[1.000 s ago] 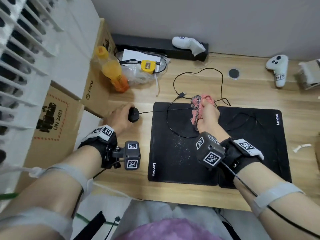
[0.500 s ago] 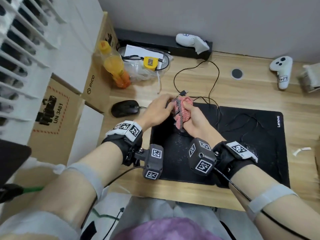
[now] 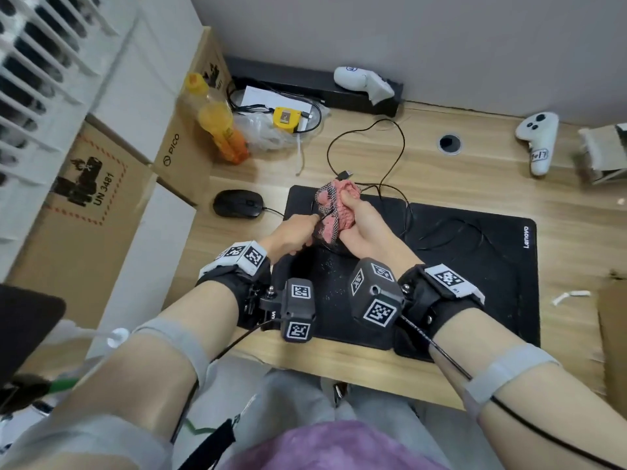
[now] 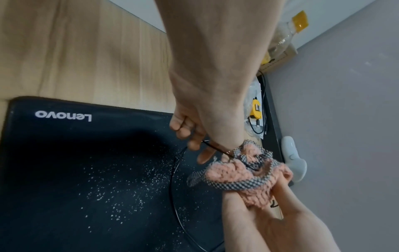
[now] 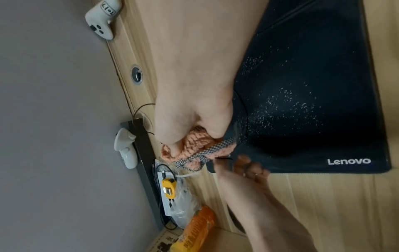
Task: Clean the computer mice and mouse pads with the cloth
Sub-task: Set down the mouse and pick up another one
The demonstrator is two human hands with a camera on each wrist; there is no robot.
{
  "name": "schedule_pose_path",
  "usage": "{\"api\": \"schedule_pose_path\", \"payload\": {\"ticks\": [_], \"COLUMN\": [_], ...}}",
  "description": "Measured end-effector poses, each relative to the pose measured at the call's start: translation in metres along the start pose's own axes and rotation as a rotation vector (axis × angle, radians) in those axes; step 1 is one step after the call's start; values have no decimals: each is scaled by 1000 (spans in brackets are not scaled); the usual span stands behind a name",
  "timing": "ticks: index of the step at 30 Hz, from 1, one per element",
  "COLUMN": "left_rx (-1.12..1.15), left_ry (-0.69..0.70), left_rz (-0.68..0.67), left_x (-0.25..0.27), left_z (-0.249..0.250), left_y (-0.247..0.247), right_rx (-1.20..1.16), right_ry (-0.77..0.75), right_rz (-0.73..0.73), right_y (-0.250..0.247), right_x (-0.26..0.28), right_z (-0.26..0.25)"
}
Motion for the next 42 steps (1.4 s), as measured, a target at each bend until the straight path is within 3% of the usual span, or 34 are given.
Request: {"api": "schedule_pose_path", "payload": {"ticks": [2,9,14,20,22,26,31,36,38,42], "left_rx": [43,135,142,202,103,-66,-40,-115,-190,-195], "left_ry": [-33,27,-2,-149,-223,-304,-111,136,252,356], "left_rz": [13,271,300,374,445,546,612,680,585,67], "left_x": [2,0,-7,-18,-22,-1,9,27,33,51], "left_z": [-6,-16,-29,-76,-103,-109,-78,-6,20,49], "left_y": [1,-33,-51,-96,-114,-131,-123,-97,-79,-19], "right_rx": [12,-12,-68,-175,-191,-228,-181,-115,-112,-90], "right_ry": [-16,-90,-131,-180,-176,-127,-77,-36,-28,-49], "right_rz": [26,106,178,368,430,443,299,145,111,94], "right_y": [-8,-34,-35,-57,-73,-78,-55,-31,-29,-28], "right_x": [1,5,5,5,3,3,5,13,16,23], "right_z": [-3,-4,-13,-28,-32,-33,-18,-3,0,3]}}
Point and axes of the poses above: each hand's wrist, its own x-axis away from the middle knuckle, its own y-axis out of the palm, z = x × y, the point moved 6 cm from there along -x, towards the middle knuckle, and after that the axes turned 6 degrees about z, right-handed, at the moved point
